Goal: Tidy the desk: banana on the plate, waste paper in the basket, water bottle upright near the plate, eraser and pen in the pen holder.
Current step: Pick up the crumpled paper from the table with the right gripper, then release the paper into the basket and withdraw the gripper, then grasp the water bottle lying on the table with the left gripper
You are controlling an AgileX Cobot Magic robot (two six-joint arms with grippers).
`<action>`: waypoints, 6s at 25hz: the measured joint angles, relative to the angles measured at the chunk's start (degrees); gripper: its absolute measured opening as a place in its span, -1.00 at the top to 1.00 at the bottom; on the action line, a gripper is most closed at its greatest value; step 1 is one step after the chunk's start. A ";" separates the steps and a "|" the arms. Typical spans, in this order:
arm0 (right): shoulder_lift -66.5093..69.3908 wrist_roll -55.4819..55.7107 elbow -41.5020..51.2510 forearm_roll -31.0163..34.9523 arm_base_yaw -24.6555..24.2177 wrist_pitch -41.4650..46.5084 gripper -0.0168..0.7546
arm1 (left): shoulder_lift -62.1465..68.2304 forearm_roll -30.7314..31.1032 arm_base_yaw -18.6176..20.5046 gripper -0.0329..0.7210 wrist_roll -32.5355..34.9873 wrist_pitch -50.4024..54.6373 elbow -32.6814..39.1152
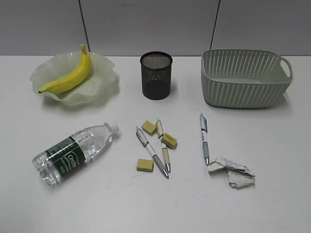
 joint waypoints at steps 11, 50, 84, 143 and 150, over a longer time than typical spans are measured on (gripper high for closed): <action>0.00 0.00 0.00 0.75 0.00 0.00 0.10 | -27.68 0.05 0.00 -0.11 -0.77 -7.36 20.61; 85.89 -22.25 -22.17 11.25 20.88 -12.63 -0.53 | -30.32 0.12 -0.01 -0.03 -0.95 -9.11 22.42; 92.68 -10.27 -33.40 -1.86 23.01 -16.10 0.67 | -30.32 0.07 -0.01 0.04 -0.99 -9.11 22.42; 33.54 2.34 -16.81 -2.09 14.68 7.12 -0.41 | -30.32 -0.04 -0.01 0.07 -0.99 -9.11 22.42; 10.01 2.34 -5.87 -1.86 14.68 7.36 -0.41 | -30.32 -0.14 -0.01 0.08 -0.99 -9.11 22.42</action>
